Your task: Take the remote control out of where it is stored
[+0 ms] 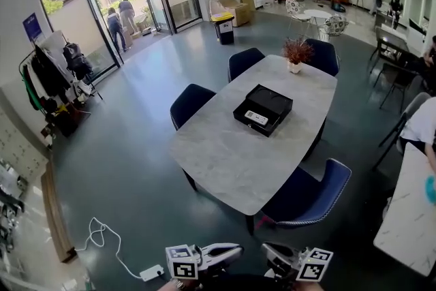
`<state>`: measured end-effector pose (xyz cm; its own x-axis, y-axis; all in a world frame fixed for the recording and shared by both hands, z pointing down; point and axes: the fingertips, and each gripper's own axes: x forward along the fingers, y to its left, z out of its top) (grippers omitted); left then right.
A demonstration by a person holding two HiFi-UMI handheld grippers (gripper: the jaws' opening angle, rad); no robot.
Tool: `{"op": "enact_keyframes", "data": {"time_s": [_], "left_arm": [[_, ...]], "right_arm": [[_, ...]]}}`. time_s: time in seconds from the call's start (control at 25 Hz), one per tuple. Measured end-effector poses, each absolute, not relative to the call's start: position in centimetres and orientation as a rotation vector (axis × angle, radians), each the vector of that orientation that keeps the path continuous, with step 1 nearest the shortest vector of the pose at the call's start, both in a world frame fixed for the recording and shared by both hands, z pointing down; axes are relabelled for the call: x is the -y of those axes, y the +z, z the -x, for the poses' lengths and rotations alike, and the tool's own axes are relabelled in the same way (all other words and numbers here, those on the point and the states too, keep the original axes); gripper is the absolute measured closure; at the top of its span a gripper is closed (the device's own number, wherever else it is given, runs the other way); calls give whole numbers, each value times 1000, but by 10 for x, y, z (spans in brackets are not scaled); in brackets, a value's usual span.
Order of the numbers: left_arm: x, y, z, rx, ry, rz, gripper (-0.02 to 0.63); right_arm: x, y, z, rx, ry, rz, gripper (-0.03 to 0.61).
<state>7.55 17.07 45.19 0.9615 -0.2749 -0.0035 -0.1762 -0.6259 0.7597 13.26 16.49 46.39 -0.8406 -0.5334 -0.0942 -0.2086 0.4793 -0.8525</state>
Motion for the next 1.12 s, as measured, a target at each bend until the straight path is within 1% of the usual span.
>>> {"op": "enact_keyframes", "data": {"time_s": [0.16, 0.32, 0.72, 0.96, 1.12], "left_arm": [[-142, 454, -34, 298, -143, -2262, 607], [-120, 459, 5, 280, -136, -2249, 607], [-88, 466, 90, 242, -147, -2207, 607], [-81, 473, 119, 217, -182, -2184, 608], [-82, 473, 126, 213, -223, -2164, 607]], "right_arm": [[-135, 462, -95, -2429, -1237, 689, 568], [-118, 470, -55, -2347, -1290, 675, 569], [-92, 477, 18, -2289, -1292, 772, 569], [-79, 472, 40, -2345, -1249, 851, 568], [-74, 471, 36, -2343, -1269, 884, 569]]}}
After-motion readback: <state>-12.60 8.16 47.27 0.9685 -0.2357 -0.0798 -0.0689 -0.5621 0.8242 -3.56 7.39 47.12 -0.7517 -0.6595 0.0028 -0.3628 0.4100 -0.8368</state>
